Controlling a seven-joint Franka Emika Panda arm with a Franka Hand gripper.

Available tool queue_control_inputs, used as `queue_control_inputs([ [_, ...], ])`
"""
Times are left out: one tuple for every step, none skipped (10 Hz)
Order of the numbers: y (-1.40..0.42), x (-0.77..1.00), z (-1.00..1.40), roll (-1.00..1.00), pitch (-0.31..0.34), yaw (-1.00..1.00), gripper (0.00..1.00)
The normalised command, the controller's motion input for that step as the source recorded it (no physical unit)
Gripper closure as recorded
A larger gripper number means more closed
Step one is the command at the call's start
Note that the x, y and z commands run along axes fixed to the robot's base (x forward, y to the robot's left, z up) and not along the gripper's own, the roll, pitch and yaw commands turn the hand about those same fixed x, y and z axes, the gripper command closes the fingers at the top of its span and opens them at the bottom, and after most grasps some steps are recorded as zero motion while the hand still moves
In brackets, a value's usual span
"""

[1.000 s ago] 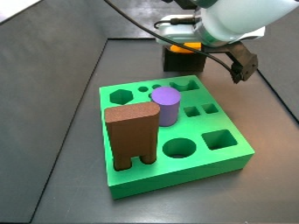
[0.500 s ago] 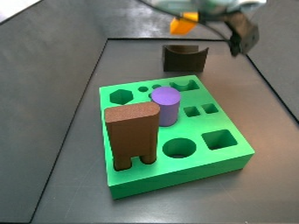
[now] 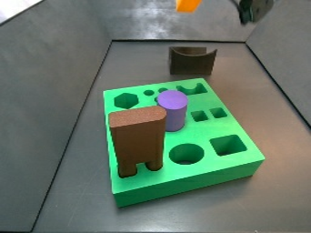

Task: Pick up the rectangle object. Move up. Place the rectangle object on the fixture. Regrasp the rectangle object. Move to above the board. Insert the rectangle object.
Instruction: Move to above the board.

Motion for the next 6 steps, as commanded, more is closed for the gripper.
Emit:
queue_control_inputs([
  [0.03,-0.06,0.47,-0.05,0.131,0.01,1.0],
  [0.02,-0.04,0.28,-0.05,0.133,0.04,1.0],
  [-1.0,-0.49,0.38,-1.0,0.006,-0.03,1.0],
  [-1.0,-0.49,0.37,-1.0,-0.006,-0.03,1.0],
  [-1.0,-0.52,0.39,-1.0,-0.012,-0.03,1.0],
  [-1.0,-0.53,0.37,-1.0,-0.016,-0.03,1.0],
])
